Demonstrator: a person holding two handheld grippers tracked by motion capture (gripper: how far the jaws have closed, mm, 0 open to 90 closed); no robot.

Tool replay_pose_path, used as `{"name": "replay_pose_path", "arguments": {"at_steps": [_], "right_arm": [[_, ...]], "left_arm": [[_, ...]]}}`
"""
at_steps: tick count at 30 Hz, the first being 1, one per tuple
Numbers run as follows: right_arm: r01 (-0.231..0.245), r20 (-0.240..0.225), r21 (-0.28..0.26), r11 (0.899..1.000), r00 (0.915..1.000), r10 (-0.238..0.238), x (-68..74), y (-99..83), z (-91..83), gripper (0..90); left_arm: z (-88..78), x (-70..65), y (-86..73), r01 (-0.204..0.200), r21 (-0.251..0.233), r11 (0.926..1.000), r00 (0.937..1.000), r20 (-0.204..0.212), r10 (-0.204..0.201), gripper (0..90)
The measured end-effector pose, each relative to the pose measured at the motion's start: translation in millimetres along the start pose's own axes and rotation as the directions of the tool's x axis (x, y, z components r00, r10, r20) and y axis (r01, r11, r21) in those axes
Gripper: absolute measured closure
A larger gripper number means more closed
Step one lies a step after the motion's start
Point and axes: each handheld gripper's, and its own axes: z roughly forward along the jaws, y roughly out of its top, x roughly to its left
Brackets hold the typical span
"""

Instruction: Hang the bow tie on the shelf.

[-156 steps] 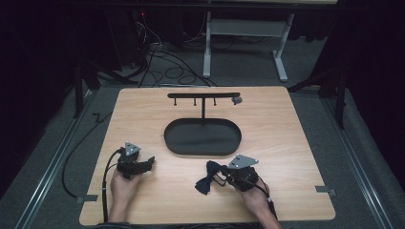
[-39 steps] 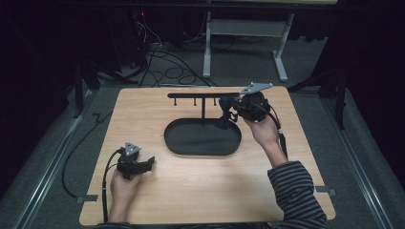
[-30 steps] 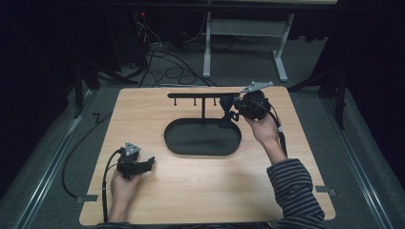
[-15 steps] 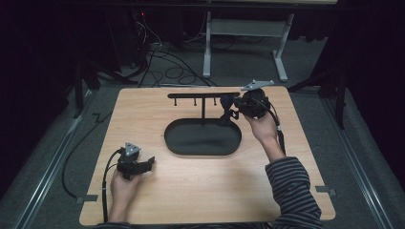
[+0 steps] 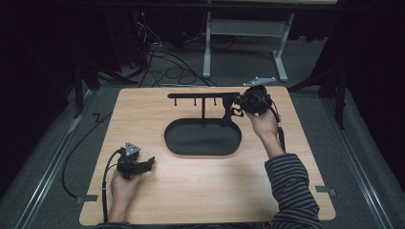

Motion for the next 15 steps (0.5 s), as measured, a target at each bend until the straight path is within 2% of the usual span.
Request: {"name": "replay_pose_path", "arguments": {"at_steps": [7, 15], "right_arm": [[-0.019, 0.003, -0.003, 1.000, 0.9998, 0.019, -1.1, -0.9, -0.8, 70.6], [-0.025, -0.040, 0.014, 1.000, 0.9989, 0.025, -4.8, -3.5, -5.3, 66.5]], "left_arm": [[0.0, 0.0, 0.0, 0.000, 0.000, 1.0000, 1.0000, 0.000, 0.000, 27.7], [0.0, 0.0, 0.0, 0.000, 0.000, 1.0000, 1.0000, 0.000, 0.000, 27.7]]}}
